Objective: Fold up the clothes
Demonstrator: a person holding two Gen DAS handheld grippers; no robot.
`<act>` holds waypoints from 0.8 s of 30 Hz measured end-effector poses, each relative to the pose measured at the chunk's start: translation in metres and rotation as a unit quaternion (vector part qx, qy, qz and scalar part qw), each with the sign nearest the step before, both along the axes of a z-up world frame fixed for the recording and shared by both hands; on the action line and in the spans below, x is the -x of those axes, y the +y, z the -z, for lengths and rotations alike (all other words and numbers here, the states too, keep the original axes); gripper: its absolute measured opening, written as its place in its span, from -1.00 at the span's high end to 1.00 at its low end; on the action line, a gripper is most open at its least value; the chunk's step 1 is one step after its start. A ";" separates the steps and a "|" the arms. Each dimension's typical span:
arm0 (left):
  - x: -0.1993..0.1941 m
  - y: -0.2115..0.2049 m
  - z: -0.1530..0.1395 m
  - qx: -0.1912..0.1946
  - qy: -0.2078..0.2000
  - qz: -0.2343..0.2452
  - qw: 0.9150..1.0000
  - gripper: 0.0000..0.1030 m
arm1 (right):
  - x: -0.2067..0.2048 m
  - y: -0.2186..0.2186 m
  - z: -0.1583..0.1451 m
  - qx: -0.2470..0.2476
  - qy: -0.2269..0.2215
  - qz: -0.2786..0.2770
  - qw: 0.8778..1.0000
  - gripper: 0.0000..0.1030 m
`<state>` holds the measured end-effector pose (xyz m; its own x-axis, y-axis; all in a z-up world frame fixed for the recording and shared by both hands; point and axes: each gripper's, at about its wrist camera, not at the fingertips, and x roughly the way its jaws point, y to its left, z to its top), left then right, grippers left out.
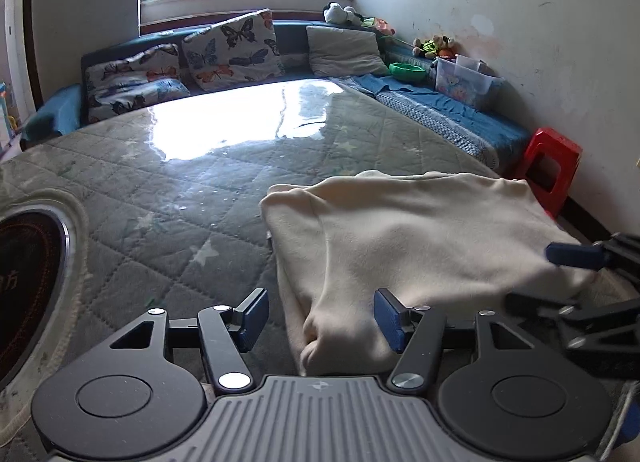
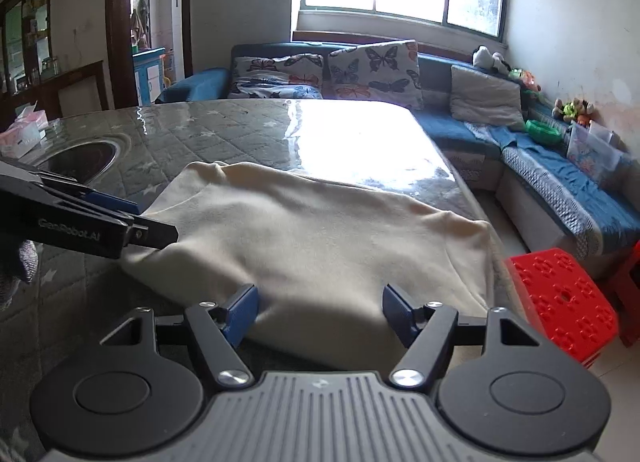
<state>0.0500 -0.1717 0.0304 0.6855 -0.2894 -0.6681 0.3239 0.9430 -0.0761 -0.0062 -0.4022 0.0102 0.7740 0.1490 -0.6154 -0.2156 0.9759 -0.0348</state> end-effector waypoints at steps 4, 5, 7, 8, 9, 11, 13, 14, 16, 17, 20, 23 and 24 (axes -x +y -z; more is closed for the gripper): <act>0.005 0.000 -0.003 0.002 -0.007 -0.001 1.000 -0.20 | 0.007 -0.016 -0.003 -0.019 -0.010 0.031 0.999 -0.36; 0.007 -0.001 -0.005 0.002 -0.011 0.000 1.000 -0.20 | 0.006 -0.021 -0.003 -0.023 -0.010 0.042 0.999 -0.36; 0.009 -0.005 -0.008 0.003 -0.017 0.005 1.000 -0.22 | 0.006 -0.030 -0.002 -0.031 -0.007 0.063 0.998 -0.36; 0.009 -0.008 -0.008 0.003 -0.017 0.009 1.000 -0.24 | 0.005 -0.031 -0.001 -0.032 -0.006 0.066 0.997 -0.36; 0.009 -0.010 -0.006 0.001 -0.016 0.011 1.000 -0.24 | 0.005 -0.031 0.000 -0.029 -0.004 0.066 0.997 -0.36; 0.008 -0.013 -0.003 -0.004 -0.016 0.013 1.000 -0.25 | 0.004 -0.030 0.003 -0.022 -0.001 0.066 0.998 -0.36; 0.008 -0.016 0.001 -0.009 -0.016 0.015 1.000 -0.28 | 0.003 -0.028 0.004 -0.015 0.001 0.062 0.998 -0.37; 0.008 -0.016 0.001 -0.008 -0.015 0.015 1.000 -0.30 | 0.004 -0.027 0.004 -0.014 -0.001 0.062 0.998 -0.37; 0.008 -0.014 0.001 -0.008 -0.014 0.014 1.000 -0.32 | 0.006 -0.026 0.002 -0.017 -0.006 0.063 0.998 -0.39; 0.008 -0.014 0.001 -0.007 -0.013 0.013 1.000 -0.33 | 0.007 -0.025 0.001 -0.018 -0.008 0.063 0.998 -0.41; 0.010 -0.012 0.001 -0.006 -0.012 0.012 1.000 -0.35 | 0.008 -0.023 0.001 -0.019 -0.011 0.065 0.998 -0.58; 0.013 -0.011 0.000 0.001 -0.013 0.010 1.000 -0.36 | 0.008 -0.019 -0.003 -0.024 -0.024 0.065 0.997 -0.58; 0.014 -0.011 -0.001 0.002 -0.014 0.010 1.000 -0.36 | 0.007 -0.017 -0.007 -0.024 -0.029 0.062 0.997 -0.59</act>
<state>0.0361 -0.1823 0.0314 0.6981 -0.3063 -0.6471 0.3449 0.9360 -0.0710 -0.0134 -0.4192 0.0170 0.8226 0.0786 -0.5632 -0.0925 0.9957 0.0039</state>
